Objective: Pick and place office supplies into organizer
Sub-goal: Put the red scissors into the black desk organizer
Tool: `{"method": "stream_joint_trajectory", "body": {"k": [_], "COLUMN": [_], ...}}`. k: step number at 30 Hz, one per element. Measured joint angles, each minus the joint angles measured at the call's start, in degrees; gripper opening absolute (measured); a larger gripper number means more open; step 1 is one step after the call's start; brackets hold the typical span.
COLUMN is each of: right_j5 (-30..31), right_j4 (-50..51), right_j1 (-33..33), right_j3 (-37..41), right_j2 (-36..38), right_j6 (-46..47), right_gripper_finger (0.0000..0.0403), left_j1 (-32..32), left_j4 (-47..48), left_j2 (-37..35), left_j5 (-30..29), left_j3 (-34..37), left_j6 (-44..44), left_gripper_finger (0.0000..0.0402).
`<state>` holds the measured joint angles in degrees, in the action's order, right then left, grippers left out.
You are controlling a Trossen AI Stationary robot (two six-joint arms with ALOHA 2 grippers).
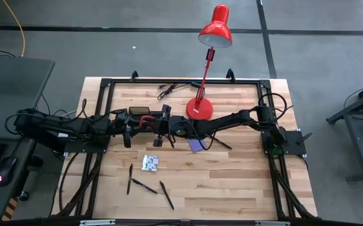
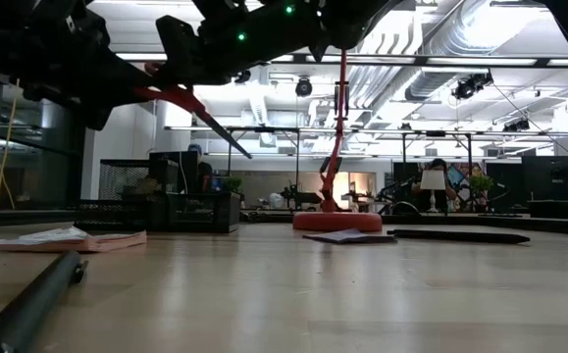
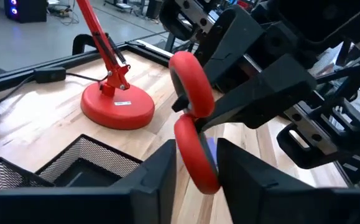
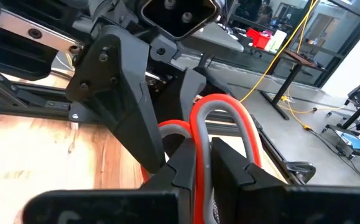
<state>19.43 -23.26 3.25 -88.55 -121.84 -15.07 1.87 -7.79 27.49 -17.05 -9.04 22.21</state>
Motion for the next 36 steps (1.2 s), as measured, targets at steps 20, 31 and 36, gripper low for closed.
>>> {"method": "stream_joint_trajectory", "body": {"k": [20,31,36], "right_j5": [0.1,15.04,21.02], "right_j4": [0.26,1.29,1.15], "right_j1": [0.21,3.83,6.11], "right_j3": [0.02,0.01,0.02], "right_j2": [0.02,0.5,0.5], "right_j6": [-1.53,-6.95,-9.39], "right_gripper_finger": [0.0064,0.0092,0.009], "left_j1": [0.0,0.02,0.04], "left_j4": [-1.62,-3.44,-3.06], "left_j2": [0.0,-1.2,-1.2], "left_j5": [-1.21,-3.44,-3.51], "left_j3": [0.02,-0.48,-0.48], "left_j6": [-4.63,-7.14,-7.0], "left_gripper_finger": [0.0023,0.0032,0.0013]}}
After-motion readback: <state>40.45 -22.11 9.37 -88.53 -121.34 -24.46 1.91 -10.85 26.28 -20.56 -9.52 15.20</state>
